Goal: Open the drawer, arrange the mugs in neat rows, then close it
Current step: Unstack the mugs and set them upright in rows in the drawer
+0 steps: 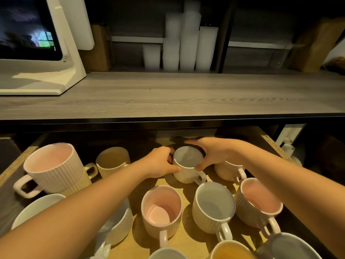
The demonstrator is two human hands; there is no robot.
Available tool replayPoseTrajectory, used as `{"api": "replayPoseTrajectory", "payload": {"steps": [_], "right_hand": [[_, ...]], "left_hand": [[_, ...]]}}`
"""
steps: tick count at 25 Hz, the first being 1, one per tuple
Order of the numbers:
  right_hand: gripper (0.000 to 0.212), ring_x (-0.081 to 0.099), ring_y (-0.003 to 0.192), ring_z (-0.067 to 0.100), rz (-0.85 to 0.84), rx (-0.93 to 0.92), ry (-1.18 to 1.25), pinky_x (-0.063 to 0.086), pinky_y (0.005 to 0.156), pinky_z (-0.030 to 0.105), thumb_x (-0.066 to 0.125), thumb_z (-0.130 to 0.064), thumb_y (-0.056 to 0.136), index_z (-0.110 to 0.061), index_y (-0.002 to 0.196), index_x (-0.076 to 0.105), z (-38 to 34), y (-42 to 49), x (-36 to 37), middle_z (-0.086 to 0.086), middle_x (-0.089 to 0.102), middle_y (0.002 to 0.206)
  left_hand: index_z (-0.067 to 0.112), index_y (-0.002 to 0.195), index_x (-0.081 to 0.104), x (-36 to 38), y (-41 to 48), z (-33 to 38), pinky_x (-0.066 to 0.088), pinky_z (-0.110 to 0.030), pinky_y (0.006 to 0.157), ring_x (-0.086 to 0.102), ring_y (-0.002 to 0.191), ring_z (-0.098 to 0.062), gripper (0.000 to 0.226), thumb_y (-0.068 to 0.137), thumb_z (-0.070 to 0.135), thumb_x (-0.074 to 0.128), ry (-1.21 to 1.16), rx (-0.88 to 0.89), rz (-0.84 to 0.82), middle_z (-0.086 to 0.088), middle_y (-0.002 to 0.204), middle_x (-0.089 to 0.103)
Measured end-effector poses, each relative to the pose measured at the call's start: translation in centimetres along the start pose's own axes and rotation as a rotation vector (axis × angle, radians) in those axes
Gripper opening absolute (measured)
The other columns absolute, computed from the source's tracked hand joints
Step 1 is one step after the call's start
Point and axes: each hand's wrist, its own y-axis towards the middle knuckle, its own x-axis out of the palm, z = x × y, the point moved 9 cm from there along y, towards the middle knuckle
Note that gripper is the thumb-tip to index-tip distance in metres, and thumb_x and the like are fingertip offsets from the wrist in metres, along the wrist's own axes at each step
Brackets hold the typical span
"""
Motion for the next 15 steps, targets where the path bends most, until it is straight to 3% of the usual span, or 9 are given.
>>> {"api": "replayPoseTrajectory", "payload": {"steps": [3,9,15], "right_hand": [[0.079,0.048,0.123,0.023,-0.061,-0.008,-0.038,0.046,0.1,0.033,0.075,-0.028,0.077,-0.025,0.143,0.032,-0.7,1.3,0.5,0.003,0.049,0.136],[0.078,0.054,0.114,0.021,0.08,0.057,-0.065,0.05,0.092,0.029,0.075,-0.044,0.072,-0.019,0.138,0.042,0.7,1.1,-0.3,0.003,0.054,0.129],[0.075,0.058,0.103,0.018,0.091,0.047,-0.021,0.055,0.088,0.032,0.078,-0.045,0.067,-0.02,0.132,0.048,2.3,-0.1,-0.2,0.001,0.06,0.119]], "left_hand": [[0.013,0.125,0.048,0.2,0.0,0.0,0.051,-0.023,0.079,0.06,0.099,-0.017,0.046,0.084,0.024,0.066,-0.077,-0.012,0.014,-0.006,0.116,0.06],[0.016,0.13,0.044,1.3,0.3,0.8,0.047,-0.026,0.088,0.055,0.113,-0.018,0.048,0.087,0.022,0.064,-0.162,0.021,-0.024,-0.003,0.128,0.055],[0.015,0.127,0.045,2.0,0.8,2.3,0.05,-0.024,0.08,0.056,0.103,-0.015,0.047,0.086,0.024,0.065,-0.142,0.045,-0.025,-0.004,0.119,0.057]]}}
